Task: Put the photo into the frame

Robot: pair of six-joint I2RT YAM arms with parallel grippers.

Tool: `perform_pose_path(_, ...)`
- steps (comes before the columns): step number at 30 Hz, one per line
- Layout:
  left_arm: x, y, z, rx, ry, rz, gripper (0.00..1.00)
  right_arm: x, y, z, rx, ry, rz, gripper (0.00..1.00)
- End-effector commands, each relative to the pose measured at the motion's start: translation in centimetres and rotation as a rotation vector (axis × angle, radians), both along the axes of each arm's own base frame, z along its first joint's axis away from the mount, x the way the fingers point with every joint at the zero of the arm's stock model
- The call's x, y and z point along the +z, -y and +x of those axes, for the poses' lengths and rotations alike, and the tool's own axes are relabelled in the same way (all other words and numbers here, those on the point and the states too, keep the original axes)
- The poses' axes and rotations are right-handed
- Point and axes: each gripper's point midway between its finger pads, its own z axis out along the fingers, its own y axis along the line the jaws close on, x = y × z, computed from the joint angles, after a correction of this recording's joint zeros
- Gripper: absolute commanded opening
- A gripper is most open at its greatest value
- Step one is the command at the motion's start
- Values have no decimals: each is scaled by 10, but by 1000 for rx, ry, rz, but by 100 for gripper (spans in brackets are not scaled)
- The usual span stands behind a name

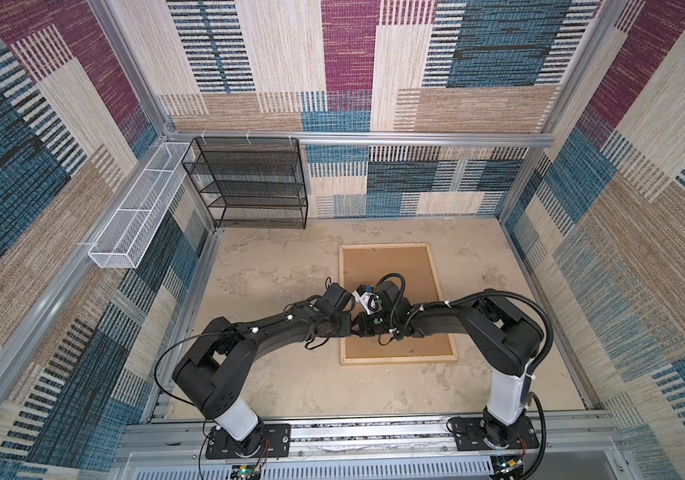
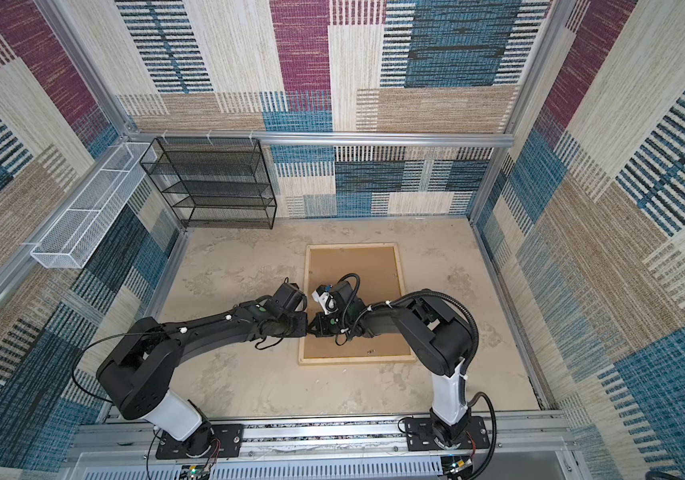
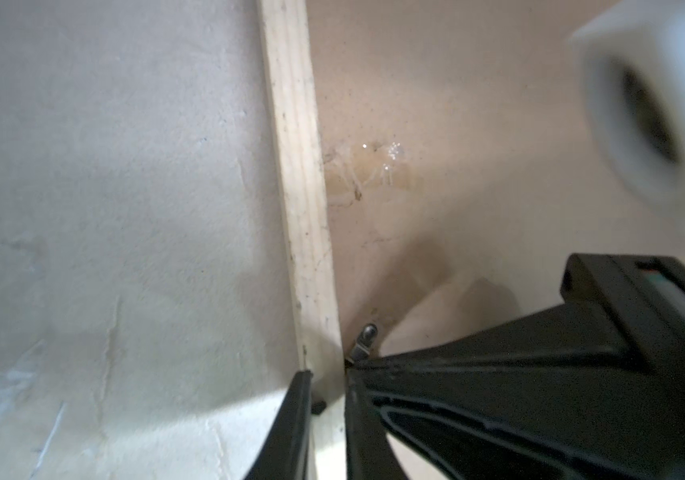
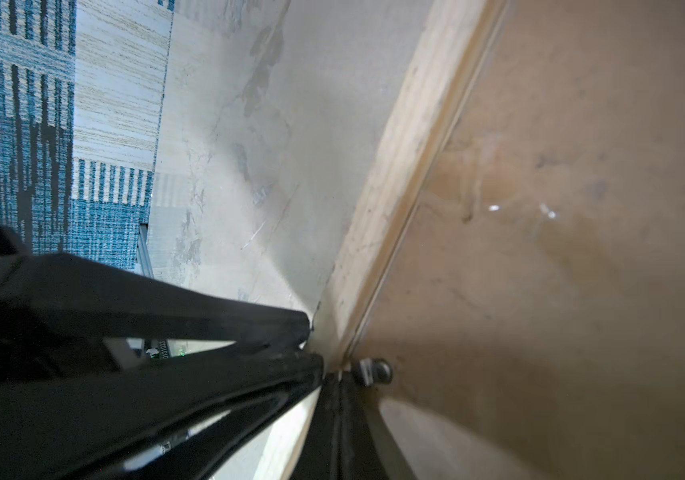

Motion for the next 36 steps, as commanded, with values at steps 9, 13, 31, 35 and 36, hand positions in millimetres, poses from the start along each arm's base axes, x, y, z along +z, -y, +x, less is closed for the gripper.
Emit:
perform_pose_path(9, -6, -1, 5, 7, -23, 51, 16, -16, 18, -4, -38, -12, -128, 0)
perform_pose_path(13, -7, -2, 3, 7, -31, 53, 13, -21, 20, 2, -72, -16, -154, 0)
perform_pose_path(31, -10, 3, 1, -6, -46, 43, 12, -27, 15, 17, -146, -34, -153, 0)
perform_pose_path(35, -9, 3, 2, -5, -40, 46, 13, -19, 13, 12, -131, -33, -120, 0)
perform_pose_path(36, -8, 3, 2, -3, -36, 46, 15, -17, 14, 10, -130, -29, -118, 0)
